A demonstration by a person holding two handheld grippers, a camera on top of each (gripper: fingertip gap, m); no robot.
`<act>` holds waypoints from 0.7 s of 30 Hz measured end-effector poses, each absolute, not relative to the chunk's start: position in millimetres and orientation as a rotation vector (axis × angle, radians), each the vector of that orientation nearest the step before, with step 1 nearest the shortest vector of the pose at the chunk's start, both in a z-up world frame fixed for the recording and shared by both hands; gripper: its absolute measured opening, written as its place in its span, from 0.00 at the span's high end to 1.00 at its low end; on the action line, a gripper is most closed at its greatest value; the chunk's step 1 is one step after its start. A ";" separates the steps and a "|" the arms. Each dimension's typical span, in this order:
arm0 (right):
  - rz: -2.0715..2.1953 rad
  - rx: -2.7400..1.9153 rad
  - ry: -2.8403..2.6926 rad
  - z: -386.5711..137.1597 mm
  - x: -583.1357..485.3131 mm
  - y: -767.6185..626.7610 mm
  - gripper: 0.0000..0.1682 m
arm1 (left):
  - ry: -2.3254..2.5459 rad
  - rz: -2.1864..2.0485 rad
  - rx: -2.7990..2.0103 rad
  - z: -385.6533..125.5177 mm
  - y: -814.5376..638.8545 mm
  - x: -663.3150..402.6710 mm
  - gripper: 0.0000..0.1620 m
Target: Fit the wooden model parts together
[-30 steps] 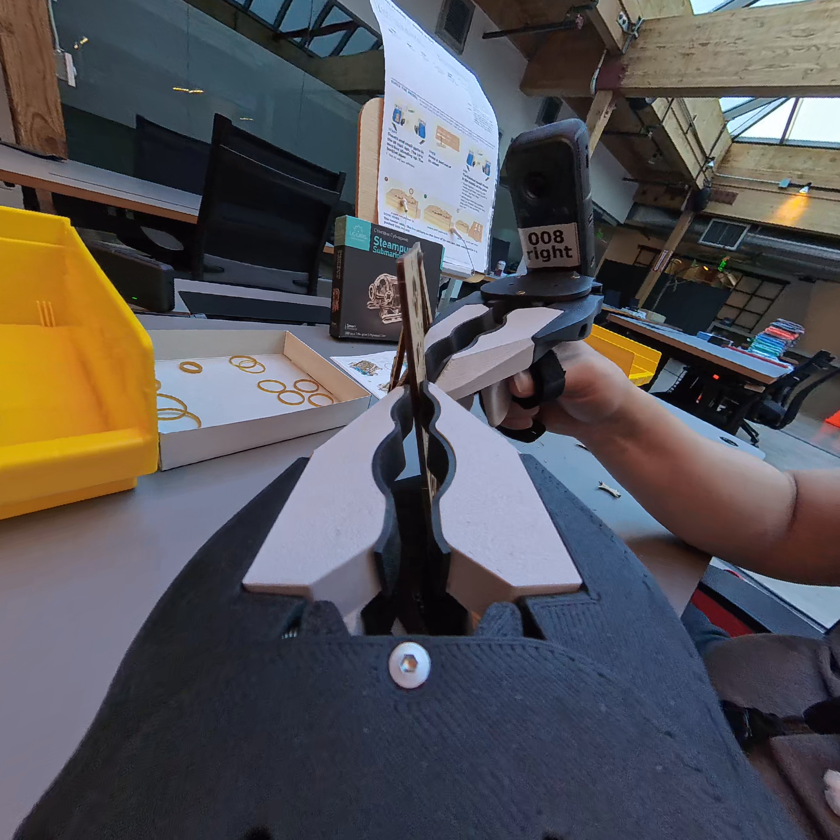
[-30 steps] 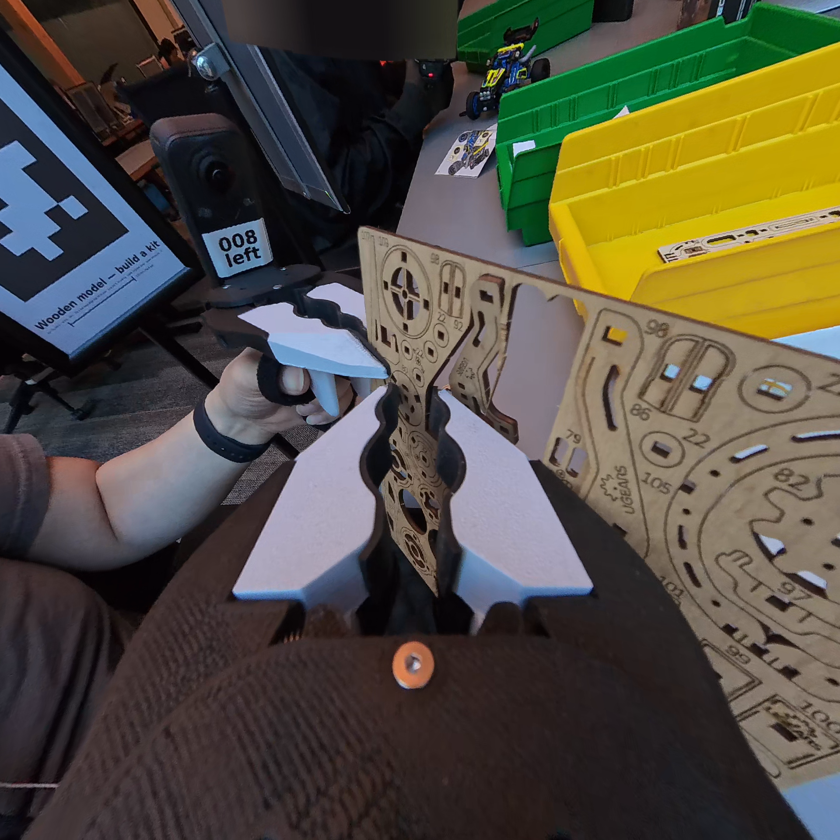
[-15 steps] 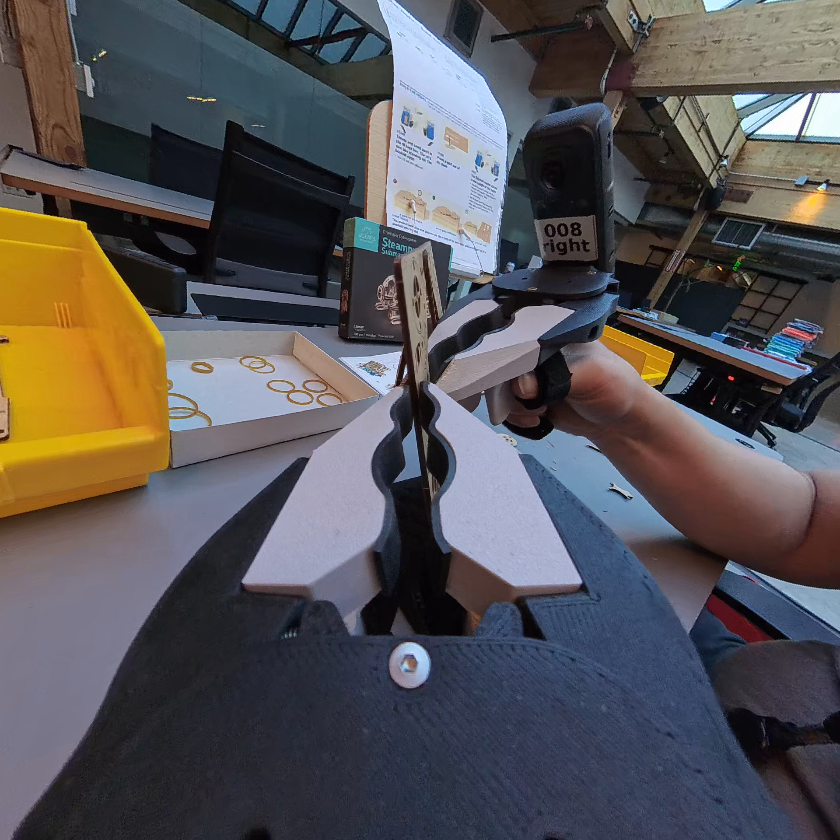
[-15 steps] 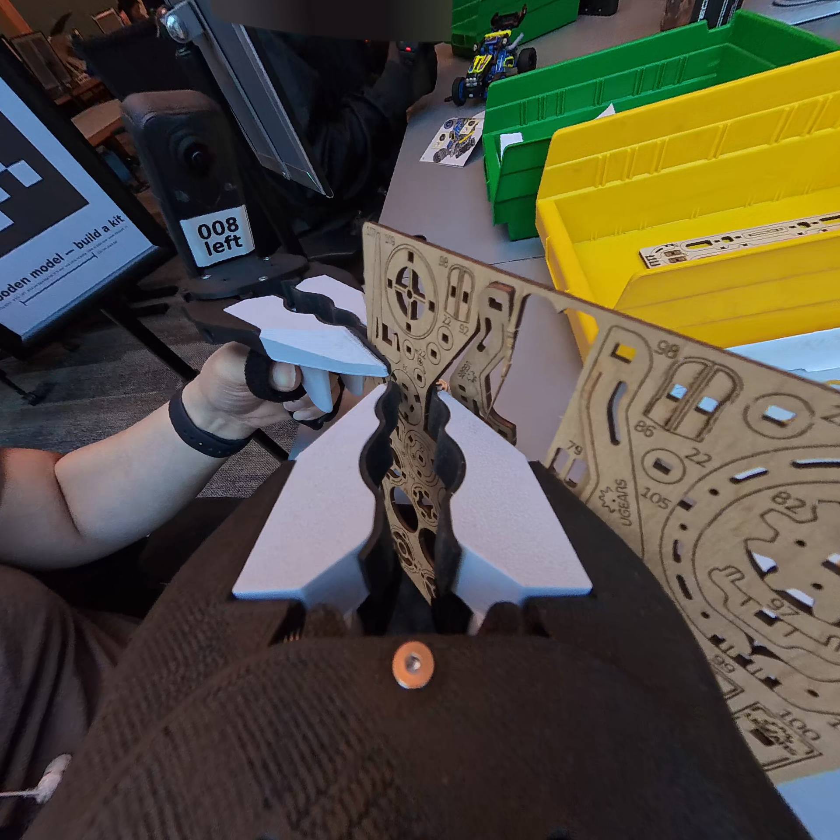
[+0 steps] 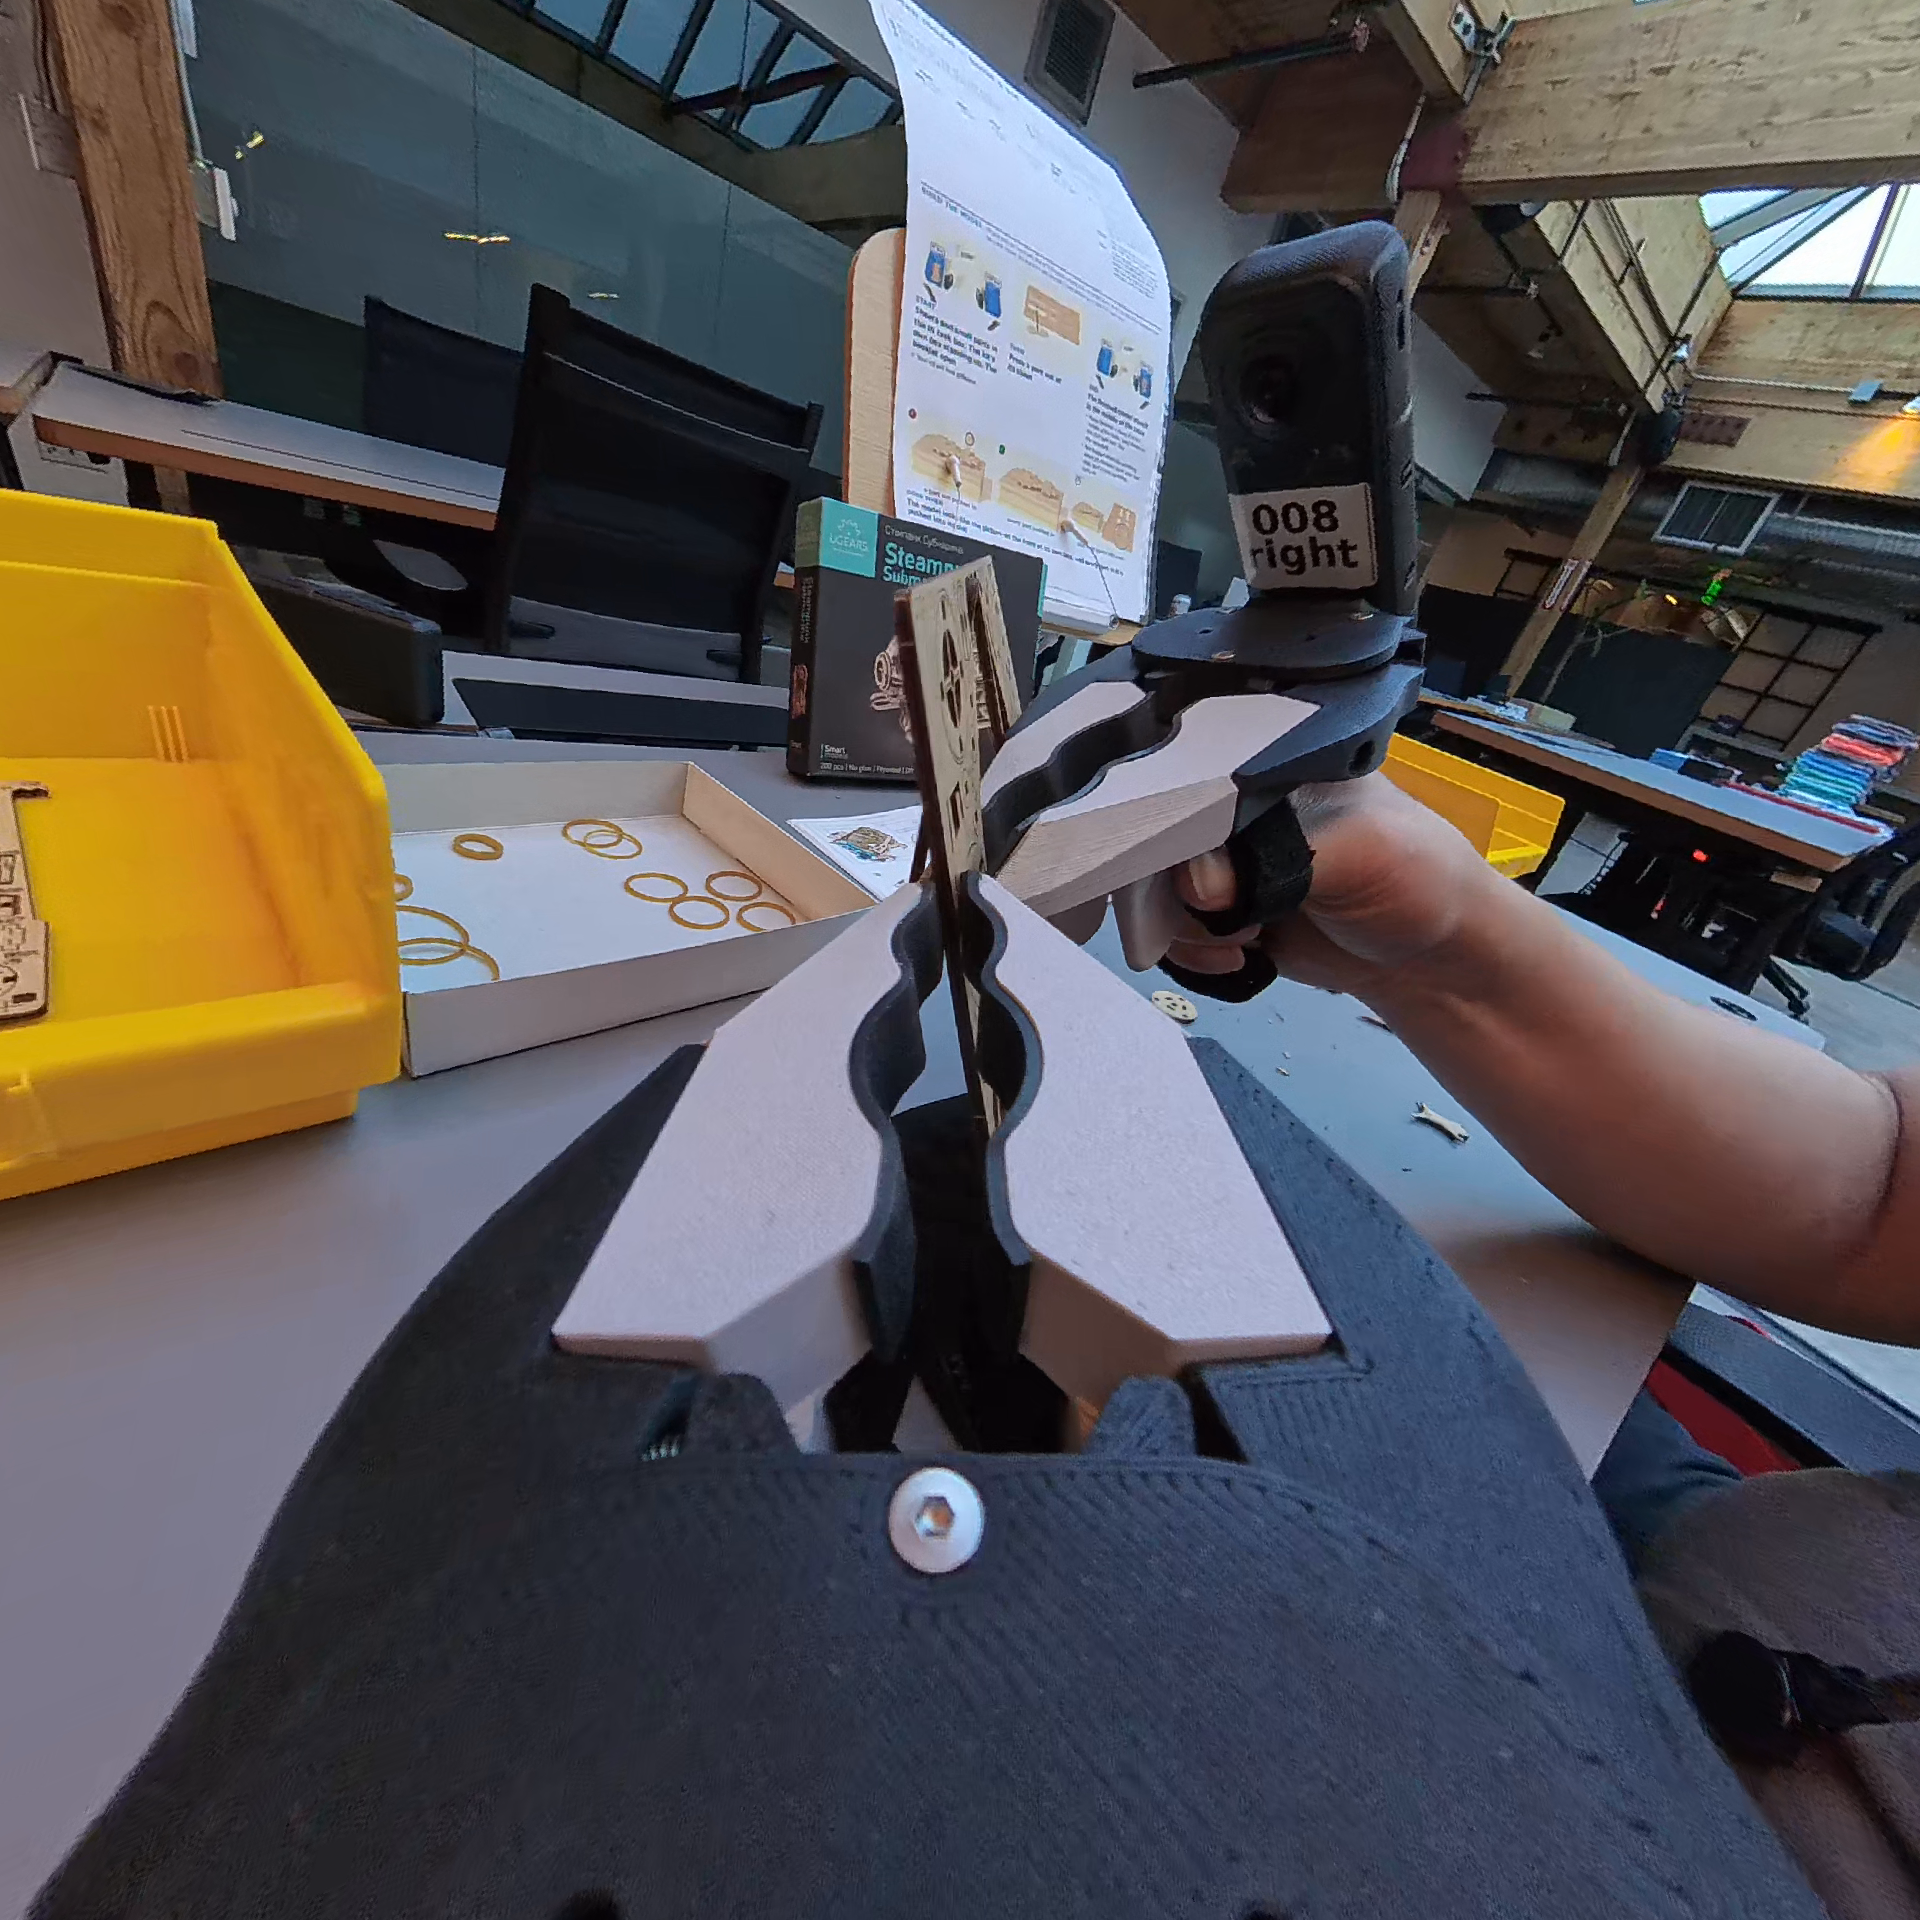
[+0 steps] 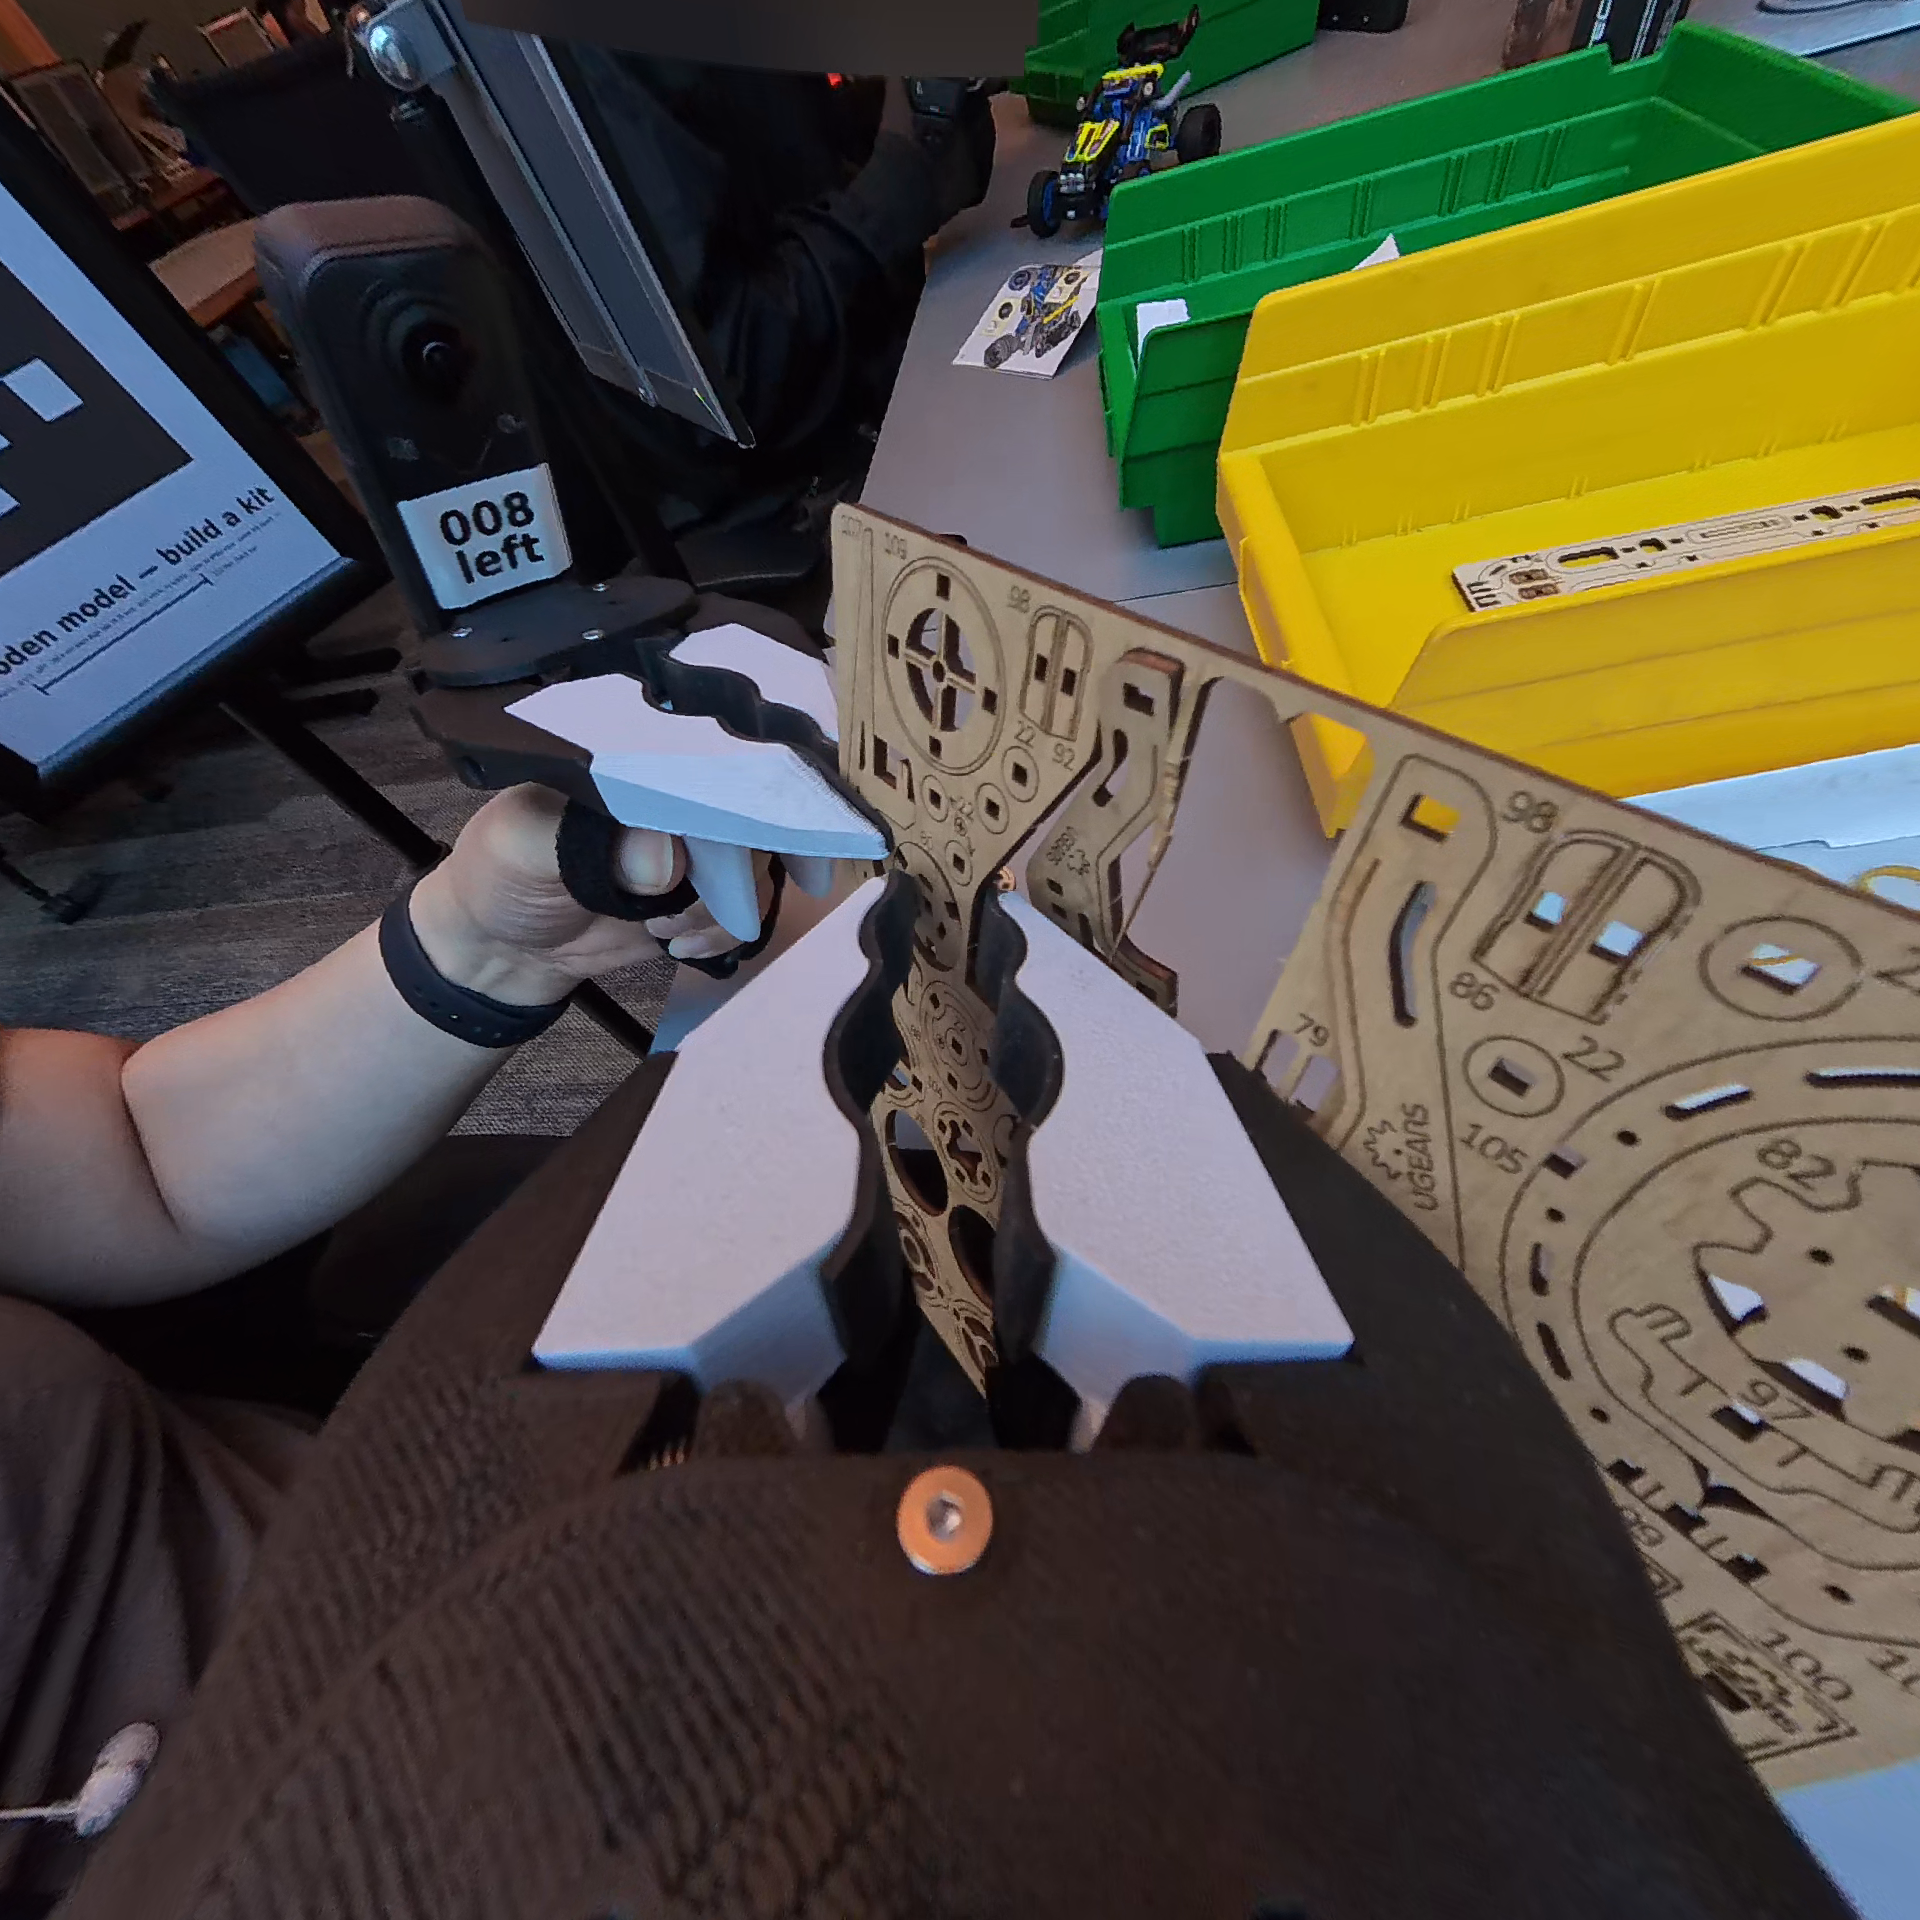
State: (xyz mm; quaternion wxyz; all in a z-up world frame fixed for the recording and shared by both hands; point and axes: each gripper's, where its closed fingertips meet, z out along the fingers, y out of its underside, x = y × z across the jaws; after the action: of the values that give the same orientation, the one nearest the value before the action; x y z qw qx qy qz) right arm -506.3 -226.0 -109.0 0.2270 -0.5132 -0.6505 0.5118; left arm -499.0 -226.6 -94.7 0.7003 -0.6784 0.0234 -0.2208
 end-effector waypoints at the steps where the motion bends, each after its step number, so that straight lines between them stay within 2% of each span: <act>1: 1.421 -1.424 -1.784 -108.6 -506.8 -225.5 0.93 | 0.046 -0.514 -1.500 -94.1 -225.9 -499.4 1.00; 9: 1.535 -1.337 -1.838 -106.3 -501.2 -231.8 0.92 | 0.091 -0.596 -1.441 -89.7 -230.0 -494.8 1.00; 13: 1.595 -1.329 -1.843 -103.7 -497.9 -232.6 0.92 | 0.112 -0.631 -1.452 -86.0 -233.0 -495.2 0.95; 15: 1.593 -1.316 -1.854 -104.8 -497.6 -234.1 0.92 | 0.132 -0.663 -1.459 -84.8 -234.1 -492.6 0.96; 21: 1.687 -1.329 -1.884 -101.5 -490.9 -238.7 0.83 | 0.137 -0.674 -1.496 -85.4 -231.5 -488.5 0.98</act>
State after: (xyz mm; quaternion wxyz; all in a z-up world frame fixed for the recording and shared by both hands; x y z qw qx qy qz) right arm -490.9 -238.7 -101.5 0.1417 -0.4605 -0.6527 0.5846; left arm -488.5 -231.5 -85.4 0.6799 -0.6662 0.0612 -0.3002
